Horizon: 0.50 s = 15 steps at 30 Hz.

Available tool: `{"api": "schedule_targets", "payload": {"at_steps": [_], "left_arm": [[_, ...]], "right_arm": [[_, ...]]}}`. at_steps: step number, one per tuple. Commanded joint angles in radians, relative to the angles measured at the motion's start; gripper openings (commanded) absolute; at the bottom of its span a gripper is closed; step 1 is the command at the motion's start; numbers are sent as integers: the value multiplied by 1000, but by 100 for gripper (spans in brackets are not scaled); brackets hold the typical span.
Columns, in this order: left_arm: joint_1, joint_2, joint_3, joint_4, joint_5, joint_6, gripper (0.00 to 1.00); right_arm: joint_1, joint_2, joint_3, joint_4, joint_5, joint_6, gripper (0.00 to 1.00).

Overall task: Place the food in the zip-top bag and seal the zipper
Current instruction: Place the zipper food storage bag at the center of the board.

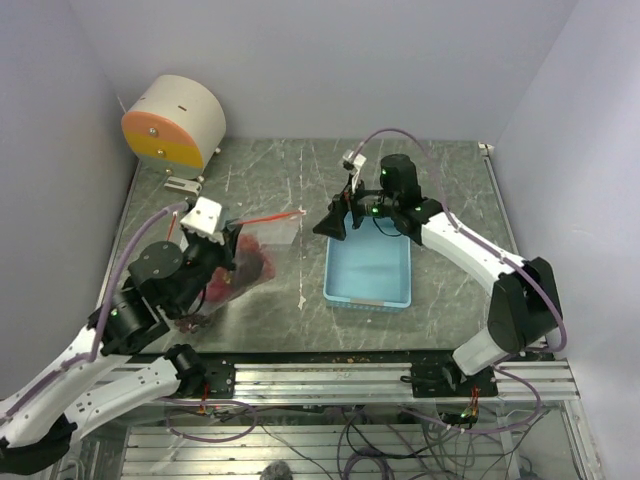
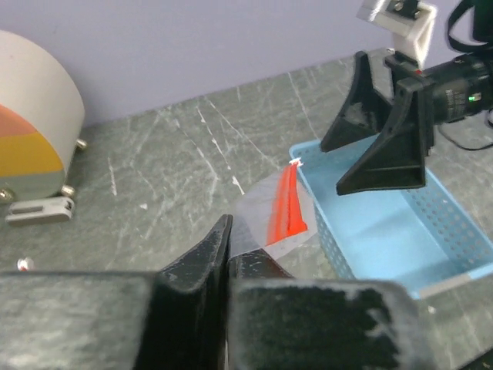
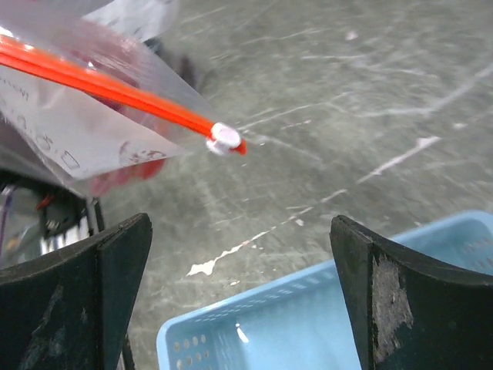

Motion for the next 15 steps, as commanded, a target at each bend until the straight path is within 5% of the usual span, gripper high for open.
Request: {"api": "schedule_targets", "payload": {"at_steps": [1, 2, 4, 5, 15], "left_arm": [[5, 75, 13, 258, -76, -42, 25], [4, 96, 22, 252, -80, -57, 41], [4, 143, 37, 206, -81, -76, 94], [4, 154, 41, 180, -80, -86, 100], [4, 82, -17, 19, -36, -152, 99]], "right_arm": [[-3, -91, -30, 36, 292, 133, 100], [-3, -106, -47, 49, 331, 148, 100], [-3, -132, -77, 74, 404, 176, 100], [-3, -142, -86, 77, 433, 186, 100], [-3, -164, -134, 67, 584, 256, 100]]}}
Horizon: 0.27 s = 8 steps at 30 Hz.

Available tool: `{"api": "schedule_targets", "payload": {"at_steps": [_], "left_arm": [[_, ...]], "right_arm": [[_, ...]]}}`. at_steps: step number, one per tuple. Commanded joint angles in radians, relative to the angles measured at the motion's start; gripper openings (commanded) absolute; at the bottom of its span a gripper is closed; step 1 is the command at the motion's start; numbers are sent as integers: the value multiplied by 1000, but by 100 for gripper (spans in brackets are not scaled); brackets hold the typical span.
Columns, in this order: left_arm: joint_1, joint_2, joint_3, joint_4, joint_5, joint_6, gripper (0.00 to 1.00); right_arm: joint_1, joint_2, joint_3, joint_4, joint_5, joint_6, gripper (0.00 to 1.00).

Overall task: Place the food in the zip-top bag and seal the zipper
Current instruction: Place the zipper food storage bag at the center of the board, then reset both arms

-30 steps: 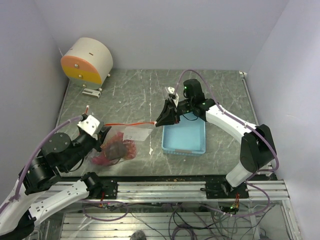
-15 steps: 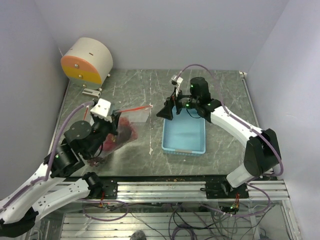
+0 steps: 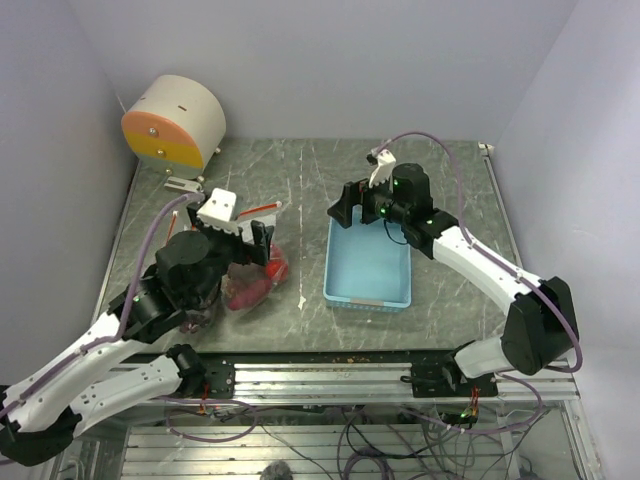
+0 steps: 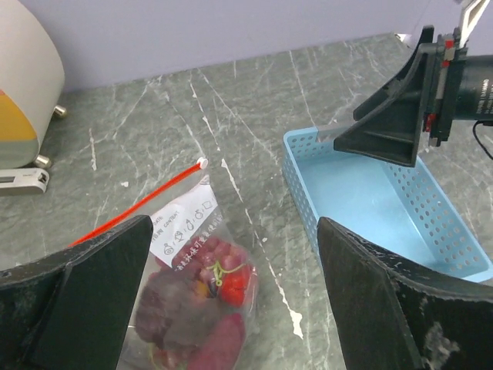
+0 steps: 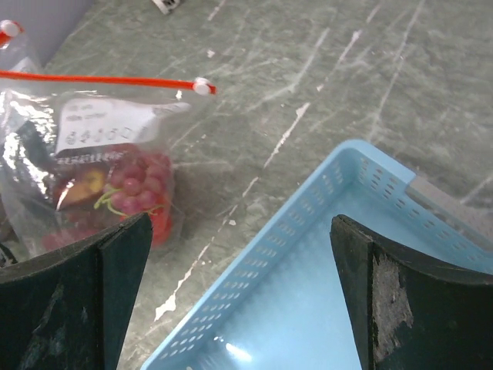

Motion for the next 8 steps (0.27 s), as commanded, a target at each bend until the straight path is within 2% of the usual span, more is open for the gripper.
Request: {"api": "schedule_targets", "payload": {"at_steps": [1, 8], "left_arm": [[4, -82, -25, -49, 6, -41, 99], [4, -116, -38, -104, -60, -34, 99]], "right_arm": [[-2, -16, -38, 28, 102, 53, 100], [-2, -22, -52, 27, 142, 81, 100]]}}
